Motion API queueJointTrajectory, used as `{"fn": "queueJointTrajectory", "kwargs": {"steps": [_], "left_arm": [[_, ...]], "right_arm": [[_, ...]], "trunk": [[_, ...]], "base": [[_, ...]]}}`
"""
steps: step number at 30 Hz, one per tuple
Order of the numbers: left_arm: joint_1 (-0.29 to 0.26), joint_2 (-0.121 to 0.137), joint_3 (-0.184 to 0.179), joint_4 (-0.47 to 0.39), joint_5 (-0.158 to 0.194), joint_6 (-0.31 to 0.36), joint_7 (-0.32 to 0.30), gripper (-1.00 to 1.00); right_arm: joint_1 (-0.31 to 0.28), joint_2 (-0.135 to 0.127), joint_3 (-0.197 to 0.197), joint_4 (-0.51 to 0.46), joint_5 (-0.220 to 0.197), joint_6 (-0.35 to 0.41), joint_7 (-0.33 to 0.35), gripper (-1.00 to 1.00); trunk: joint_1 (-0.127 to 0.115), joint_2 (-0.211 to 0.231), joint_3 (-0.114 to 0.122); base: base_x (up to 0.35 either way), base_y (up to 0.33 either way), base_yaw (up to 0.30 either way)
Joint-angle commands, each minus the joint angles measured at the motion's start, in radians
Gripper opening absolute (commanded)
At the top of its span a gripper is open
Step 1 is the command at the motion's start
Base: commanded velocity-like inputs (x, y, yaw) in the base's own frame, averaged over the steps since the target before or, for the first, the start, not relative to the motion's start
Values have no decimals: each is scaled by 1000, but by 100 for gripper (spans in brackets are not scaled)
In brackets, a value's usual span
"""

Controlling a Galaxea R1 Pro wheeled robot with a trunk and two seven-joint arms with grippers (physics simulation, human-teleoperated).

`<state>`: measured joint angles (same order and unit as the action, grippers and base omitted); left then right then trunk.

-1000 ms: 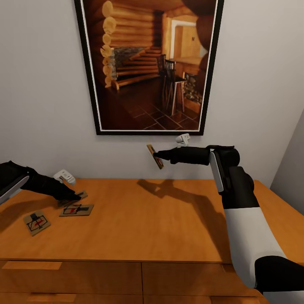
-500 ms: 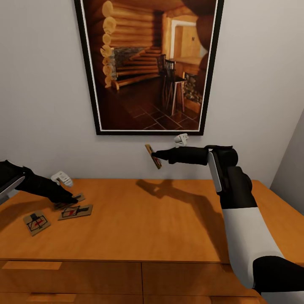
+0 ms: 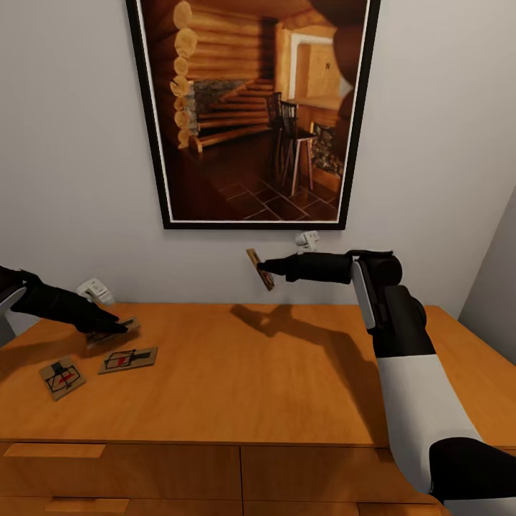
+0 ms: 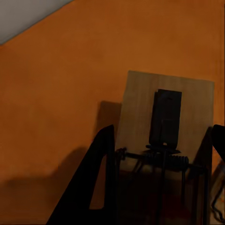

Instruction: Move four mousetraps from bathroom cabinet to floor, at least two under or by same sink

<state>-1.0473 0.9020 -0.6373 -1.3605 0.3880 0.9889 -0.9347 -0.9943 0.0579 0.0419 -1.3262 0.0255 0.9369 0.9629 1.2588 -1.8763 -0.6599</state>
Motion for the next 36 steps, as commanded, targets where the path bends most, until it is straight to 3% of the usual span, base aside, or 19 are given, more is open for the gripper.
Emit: {"fn": "queueJointTrajectory", "kwargs": {"steps": [1, 6, 17, 29, 36], "left_arm": [[-4, 7, 2, -3, 0, 2, -10, -100], [-8, 22, 12, -18, 0, 2, -25, -100], [-10, 25, 13, -20, 0, 3, -27, -100], [-9, 16, 12, -19, 1, 4, -27, -100], [-5, -7, 6, -19, 2, 4, -27, -100]], "right_arm": [[-1, 0, -1, 0, 3, 6, 4, -100], [0, 0, -1, 0, 4, 6, 4, -100], [0, 9, -1, 0, 4, 7, 3, -100], [0, 10, -1, 13, 4, 5, 3, -100], [2, 10, 14, 38, 5, 5, 2, -100]], "trunk": [[0, -1, -1], [0, -1, -1], [0, -1, -1], [0, -1, -1], [0, -1, -1]], "base": [[0, 0, 0], [0, 0, 0], [-21, 0, 0], [-311, 0, 0], [-337, 0, 0]]}}
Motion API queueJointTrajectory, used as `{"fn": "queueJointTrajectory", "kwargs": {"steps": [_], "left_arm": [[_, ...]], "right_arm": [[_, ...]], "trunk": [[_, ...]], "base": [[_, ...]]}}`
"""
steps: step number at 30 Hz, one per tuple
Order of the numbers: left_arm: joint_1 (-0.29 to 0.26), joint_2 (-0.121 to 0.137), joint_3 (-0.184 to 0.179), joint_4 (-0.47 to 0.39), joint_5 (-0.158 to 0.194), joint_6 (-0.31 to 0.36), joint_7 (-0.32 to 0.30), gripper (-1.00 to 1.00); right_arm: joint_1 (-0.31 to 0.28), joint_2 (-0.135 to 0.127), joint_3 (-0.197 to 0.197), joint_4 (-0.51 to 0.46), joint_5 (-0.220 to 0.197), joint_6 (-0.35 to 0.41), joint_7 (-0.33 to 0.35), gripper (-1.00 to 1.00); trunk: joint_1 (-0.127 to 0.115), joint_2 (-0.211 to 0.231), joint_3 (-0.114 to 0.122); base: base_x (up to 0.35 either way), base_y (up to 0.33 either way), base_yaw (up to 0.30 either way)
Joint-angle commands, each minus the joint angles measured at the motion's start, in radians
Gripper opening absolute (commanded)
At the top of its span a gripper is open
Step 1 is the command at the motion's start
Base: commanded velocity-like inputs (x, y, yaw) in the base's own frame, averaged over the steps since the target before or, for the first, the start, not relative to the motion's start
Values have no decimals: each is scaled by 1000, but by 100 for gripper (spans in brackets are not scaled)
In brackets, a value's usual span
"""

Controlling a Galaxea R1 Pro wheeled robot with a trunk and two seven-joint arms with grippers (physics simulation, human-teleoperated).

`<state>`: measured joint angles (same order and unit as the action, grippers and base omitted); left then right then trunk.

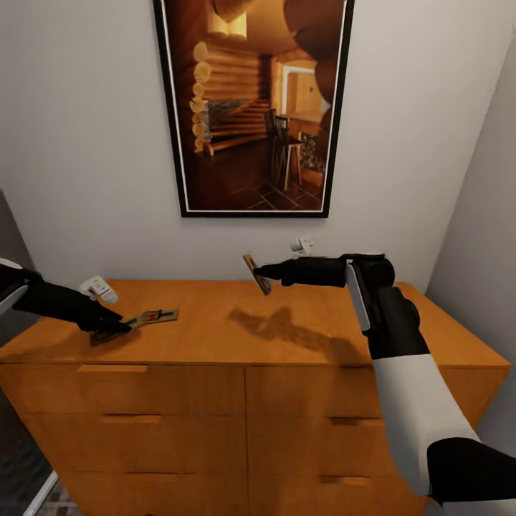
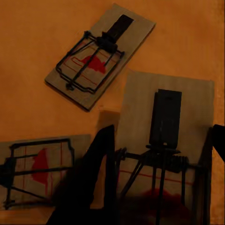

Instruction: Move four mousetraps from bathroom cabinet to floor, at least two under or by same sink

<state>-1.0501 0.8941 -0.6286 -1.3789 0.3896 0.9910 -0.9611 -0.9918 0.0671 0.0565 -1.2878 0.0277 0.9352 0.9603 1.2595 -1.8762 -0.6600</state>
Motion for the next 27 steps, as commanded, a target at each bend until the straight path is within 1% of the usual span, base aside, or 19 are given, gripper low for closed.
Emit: {"fn": "queueJointTrajectory", "kwargs": {"steps": [1, 2, 3, 6, 8, 10, 13, 17, 20, 23, 25, 27], "left_arm": [[-2, -2, -4, 0, 0, 1, -1, -100], [-1, -6, -9, 1, 1, 1, -1, -100], [0, -9, -21, 1, 1, 1, -1, -100], [1, -22, -65, 2, 1, 2, -1, -100], [1, -32, -87, 5, 1, 3, -1, -100], [2, -42, -96, 7, 1, 3, -1, -100], [2, -55, -103, 11, 4, 6, -2, -100], [4, -77, -119, 10, 7, 9, -2, -100], [4, -80, -123, 11, 8, 10, -2, -100], [5, -81, -125, 15, 8, 11, -2, -100], [9, -82, -130, 18, 8, 10, -1, -100], [12, -83, -150, 19, 8, 9, 1, -100]], "right_arm": [[-1, 0, 9, 7, 4, 5, 4, -100], [-1, -1, 27, 21, 6, -6, 1, -100], [-1, -1, 34, 29, 6, -14, -2, -100], [-1, -1, 40, 51, 6, -21, -9, -100], [1, -1, 41, 79, 7, -24, -19, -100], [9, -2, 41, 105, 7, -29, -29, -100], [27, -4, 42, 144, 7, -65, -43, -100], [63, -9, 42, 160, 9, -107, -49, -100], [74, -9, 42, 161, 25, -111, -50, -100], [77, -7, 44, 162, 56, -113, -50, -100], [83, -5, 58, 169, 75, -114, -50, -100], [87, -6, 74, 176, 83, -114, -52, -100]], "trunk": [[-1, -1, -1], [-1, -1, -1], [-1, -1, -1], [-1, -1, -1], [-1, -1, -1], [-1, -1, -1], [-1, -1, -1], [-1, -1, -1], [-1, -1, -1], [-1, -1, -1], [-1, -1, -1], [-1, -1, -1]], "base": [[-337, 0, 0], [-337, 0, 0], [-337, 0, 0], [-337, 0, 0], [-337, 0, 0], [-337, 0, 0], [-337, 0, 0], [-337, 0, 0], [-337, 0, 0], [-337, 0, 0], [-337, 0, 0], [-337, 0, 0]]}}
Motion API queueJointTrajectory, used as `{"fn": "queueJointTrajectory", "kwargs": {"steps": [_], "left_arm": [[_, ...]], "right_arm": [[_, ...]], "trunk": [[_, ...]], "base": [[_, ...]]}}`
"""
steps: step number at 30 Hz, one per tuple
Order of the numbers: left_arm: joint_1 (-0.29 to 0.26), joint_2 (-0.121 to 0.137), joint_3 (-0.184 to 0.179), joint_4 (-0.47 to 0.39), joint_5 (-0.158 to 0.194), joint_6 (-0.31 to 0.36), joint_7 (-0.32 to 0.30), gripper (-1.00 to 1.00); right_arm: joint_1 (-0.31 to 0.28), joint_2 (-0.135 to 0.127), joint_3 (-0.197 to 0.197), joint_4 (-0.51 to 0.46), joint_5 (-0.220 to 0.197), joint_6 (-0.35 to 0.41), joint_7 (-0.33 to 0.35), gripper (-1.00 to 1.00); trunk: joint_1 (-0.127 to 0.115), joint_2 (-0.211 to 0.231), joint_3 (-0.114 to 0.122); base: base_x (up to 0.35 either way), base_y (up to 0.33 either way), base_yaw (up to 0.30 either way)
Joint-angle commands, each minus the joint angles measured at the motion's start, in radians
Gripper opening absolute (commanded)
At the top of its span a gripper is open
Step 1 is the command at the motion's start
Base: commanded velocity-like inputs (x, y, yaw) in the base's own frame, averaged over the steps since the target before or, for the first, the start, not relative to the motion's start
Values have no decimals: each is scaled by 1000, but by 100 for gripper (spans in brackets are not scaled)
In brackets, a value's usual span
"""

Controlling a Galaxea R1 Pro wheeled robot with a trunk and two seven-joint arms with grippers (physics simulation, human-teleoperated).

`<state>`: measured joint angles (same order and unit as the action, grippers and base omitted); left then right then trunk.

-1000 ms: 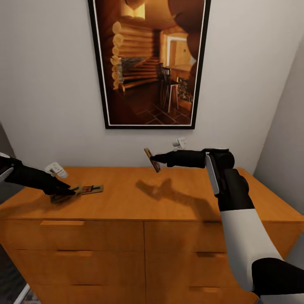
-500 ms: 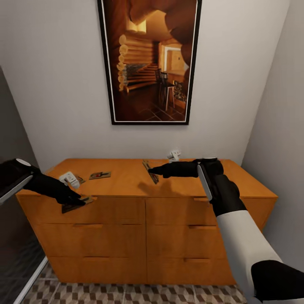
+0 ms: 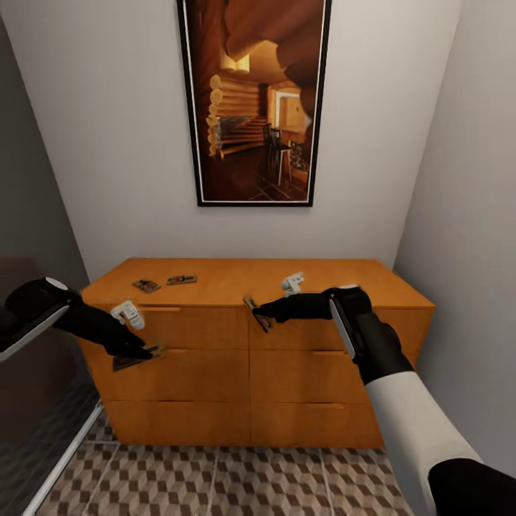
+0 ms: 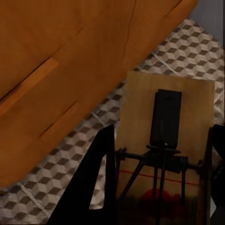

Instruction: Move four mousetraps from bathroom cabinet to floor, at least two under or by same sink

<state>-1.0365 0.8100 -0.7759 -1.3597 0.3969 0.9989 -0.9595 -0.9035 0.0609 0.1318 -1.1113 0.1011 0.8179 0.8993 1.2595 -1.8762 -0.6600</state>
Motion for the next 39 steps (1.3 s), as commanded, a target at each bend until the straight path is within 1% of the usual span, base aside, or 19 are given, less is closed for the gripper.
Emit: {"fn": "queueJointTrajectory", "kwargs": {"steps": [1, 4, 5, 6, 9, 12, 17, 19, 21, 23, 25, 27, 29, 32, 35, 36, 39], "left_arm": [[-1, -3, -18, 0, 0, 1, 0, -100], [-1, -23, -60, 19, -1, 0, 4, -100], [-1, -28, -65, 27, -1, -1, 4, -100], [-1, -39, -73, 43, -1, -1, 5, -100], [0, -76, -85, 84, -2, -4, 5, -100], [1, -103, -88, 103, -2, -5, 5, -100], [1, -123, -89, 109, -3, -8, 6, -100], [3, -126, -89, 111, -3, -10, 6, -100], [9, -127, -90, 124, -3, -13, 7, -100], [12, -129, -93, 140, -3, -15, 7, -100], [14, -140, -98, 161, -3, -17, 8, -100], [18, -164, -101, 194, -4, -18, 9, -100], [27, -200, -102, 249, -7, -19, 12, -100], [32, -257, -104, 355, -10, -33, 13, -100], [34, -317, -106, 461, -10, -105, 13, -100], [34, -328, -109, 479, -10, -119, 13, -100], [35, -395, -131, 593, -10, -174, 13, -100]], "right_arm": [[1, 0, 6, 1, 12, 2, 8, -100], [20, -2, 16, 4, 17, -7, 5, -100], [24, -3, 17, 4, 17, -10, 5, -100], [31, -3, 19, 4, 20, -17, 5, -100], [42, -3, 22, 5, 43, -30, 5, -100], [59, -3, 23, 2, 76, -33, 5, -100], [76, -3, 26, 2, 105, -34, 10, -100], [99, -4, 47, 1, 111, -34, 11, -100], [128, -4, 83, 0, 123, -35, 10, -100], [147, -4, 106, -1, 134, -35, 8, -100], [170, -4, 120, 0, 146, -36, 6, -100], [195, -5, 126, 1, 152, -39, 5, -100], [218, -9, 129, 3, 163, -52, 5, -100], [236, -12, 130, 9, 194, -82, 4, -100], [242, -13, 130, 40, 220, -96, 4, -100], [242, -12, 130, 47, 222, -97, 4, -100], [244, -12, 131, 91, 229, -111, 4, -100]], "trunk": [[-1, -1, -1], [-1, -1, -1], [-1, -1, -1], [-1, -1, -1], [-1, -1, -1], [-1, -1, -1], [-1, -1, -1], [-1, -1, -1], [-1, -1, -1], [-1, -1, -1], [-1, -1, -1], [-1, -1, -1], [-1, -1, -1], [-1, -1, -1], [-1, -1, -1], [-1, -1, -1], [-1, -1, -1]], "base": [[-337, 0, 0], [-337, 0, 0], [-337, 0, 0], [-337, 0, 0], [-321, 0, 0], [-144, 0, 0], [-34, 0, 0], [-6, 0, 0], [-2, 0, 0], [-1, 0, 0], [0, 0, 0], [0, 0, 0], [0, 0, 0], [0, 0, 0], [0, 0, 0], [0, 0, 0], [0, 0, 0]]}}
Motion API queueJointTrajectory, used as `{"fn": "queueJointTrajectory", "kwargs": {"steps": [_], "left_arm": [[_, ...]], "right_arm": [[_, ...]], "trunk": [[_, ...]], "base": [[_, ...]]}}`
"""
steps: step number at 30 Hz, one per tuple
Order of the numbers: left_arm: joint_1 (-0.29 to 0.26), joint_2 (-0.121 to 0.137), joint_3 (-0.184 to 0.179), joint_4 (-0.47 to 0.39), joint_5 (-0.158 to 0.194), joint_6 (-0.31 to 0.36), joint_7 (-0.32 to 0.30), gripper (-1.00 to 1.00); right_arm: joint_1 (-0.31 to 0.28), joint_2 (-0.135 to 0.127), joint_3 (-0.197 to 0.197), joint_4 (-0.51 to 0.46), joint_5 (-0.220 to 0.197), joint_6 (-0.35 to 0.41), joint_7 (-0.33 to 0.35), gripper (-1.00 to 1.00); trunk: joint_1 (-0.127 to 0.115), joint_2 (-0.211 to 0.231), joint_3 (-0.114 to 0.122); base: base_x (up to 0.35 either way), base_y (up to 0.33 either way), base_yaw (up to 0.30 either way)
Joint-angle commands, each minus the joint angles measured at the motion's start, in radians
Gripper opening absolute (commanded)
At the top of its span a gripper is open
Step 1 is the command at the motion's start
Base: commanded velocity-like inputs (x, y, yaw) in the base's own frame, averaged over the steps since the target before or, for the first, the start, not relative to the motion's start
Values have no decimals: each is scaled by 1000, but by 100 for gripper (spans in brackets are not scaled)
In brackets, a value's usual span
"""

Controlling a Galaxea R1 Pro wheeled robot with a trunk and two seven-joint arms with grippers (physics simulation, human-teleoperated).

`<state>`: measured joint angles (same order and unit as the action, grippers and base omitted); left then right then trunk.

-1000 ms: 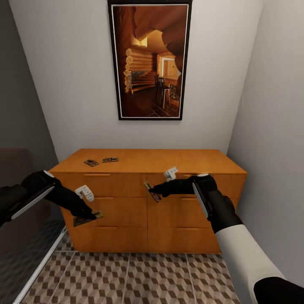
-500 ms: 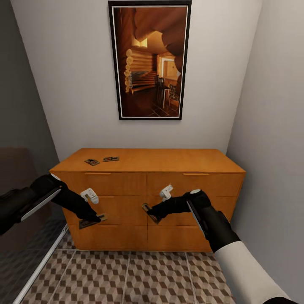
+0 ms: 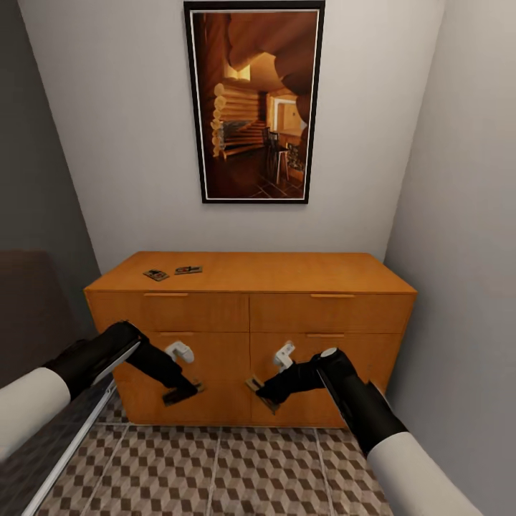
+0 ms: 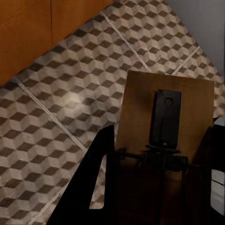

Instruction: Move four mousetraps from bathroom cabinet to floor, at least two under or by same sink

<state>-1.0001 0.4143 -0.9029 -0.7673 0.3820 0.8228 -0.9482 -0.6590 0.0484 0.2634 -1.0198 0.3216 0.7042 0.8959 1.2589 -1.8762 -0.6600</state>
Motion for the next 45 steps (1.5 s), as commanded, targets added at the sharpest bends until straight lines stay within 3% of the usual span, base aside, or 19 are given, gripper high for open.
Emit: {"fn": "queueJointTrajectory", "kwargs": {"steps": [1, 4, 10, 14, 19, 26, 33, 41, 45], "left_arm": [[-2, -21, -13, 35, 4, -7, 2, -100], [-1, -65, -29, 109, 4, -45, 2, -100], [29, -150, -51, 289, 6, -203, 2, -100], [63, -181, -52, 358, 7, -280, 3, -100], [110, -194, -53, 426, 13, -430, 3, -100], [176, -199, -50, 443, 16, -552, 3, -100], [201, -199, -48, 444, 20, -582, 3, -100], [211, -199, -47, 442, 70, -584, 2, -100], [211, -198, -46, 443, 79, -584, 2, -100]], "right_arm": [[1, 1, -1, 18, 10, -9, 8, -100], [5, 1, 0, 72, 11, -52, 3, -100], [12, 5, 0, 244, 10, -151, -105, -100], [18, 7, 0, 326, 5, -229, -172, -100], [19, 9, 0, 423, -6, -333, -278, -100], [20, 11, -1, 546, -8, -429, -331, -100], [20, 11, -1, 566, -8, -446, -359, -100], [21, 11, -1, 582, -3, -445, -359, -100], [21, 11, -1, 586, -3, -445, -359, -100]], "trunk": [[0, -1, -1], [0, -1, -1], [0, -1, -1], [0, -1, -1], [0, -1, -1], [0, -1, -1], [0, -1, -1], [0, -1, -1], [-15, 27, 11]], "base": [[0, 0, 0], [0, 0, 0], [0, 0, 0], [0, 0, 0], [0, 0, 0], [0, 0, 0], [0, 0, 0], [0, 0, 0], [0, 0, 0]]}}
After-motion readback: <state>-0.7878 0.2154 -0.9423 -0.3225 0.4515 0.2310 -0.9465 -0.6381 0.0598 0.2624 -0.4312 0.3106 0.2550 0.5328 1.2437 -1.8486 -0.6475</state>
